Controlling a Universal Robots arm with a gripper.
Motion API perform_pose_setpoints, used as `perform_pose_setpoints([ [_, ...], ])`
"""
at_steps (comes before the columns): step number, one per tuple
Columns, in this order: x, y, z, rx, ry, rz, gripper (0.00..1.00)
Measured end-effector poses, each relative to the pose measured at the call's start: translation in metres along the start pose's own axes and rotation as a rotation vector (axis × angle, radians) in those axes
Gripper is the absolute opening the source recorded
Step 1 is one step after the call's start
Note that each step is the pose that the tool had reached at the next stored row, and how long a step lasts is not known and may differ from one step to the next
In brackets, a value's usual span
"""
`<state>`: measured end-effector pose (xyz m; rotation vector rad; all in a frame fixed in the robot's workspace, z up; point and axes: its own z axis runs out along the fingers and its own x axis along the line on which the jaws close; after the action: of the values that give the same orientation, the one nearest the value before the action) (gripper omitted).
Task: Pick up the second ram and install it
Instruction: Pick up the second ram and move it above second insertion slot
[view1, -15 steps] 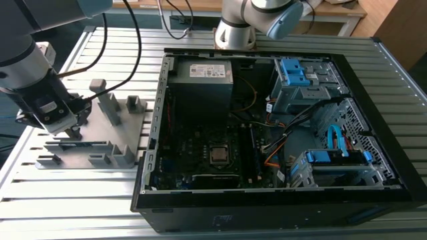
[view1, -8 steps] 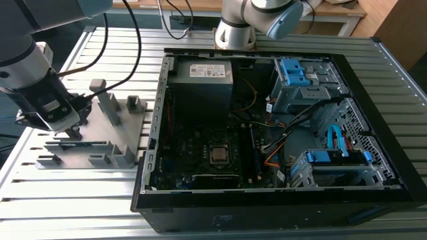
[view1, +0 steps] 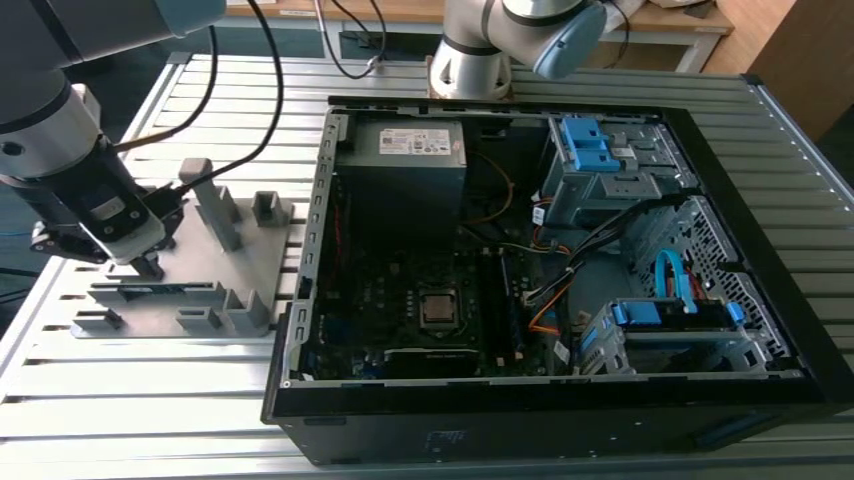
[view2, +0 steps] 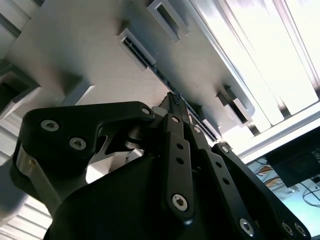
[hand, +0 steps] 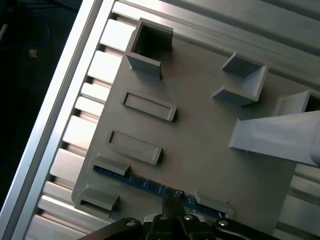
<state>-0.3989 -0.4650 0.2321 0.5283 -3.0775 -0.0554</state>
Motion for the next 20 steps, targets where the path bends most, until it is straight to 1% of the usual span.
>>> perform_pose_setpoints([
  [12, 0.0, 0.0, 0.0, 0.0011, 0.0035, -0.091, 0.1],
  [20, 0.0, 0.0, 0.0, 0.0018, 0.0054, -0.141, 0.1],
])
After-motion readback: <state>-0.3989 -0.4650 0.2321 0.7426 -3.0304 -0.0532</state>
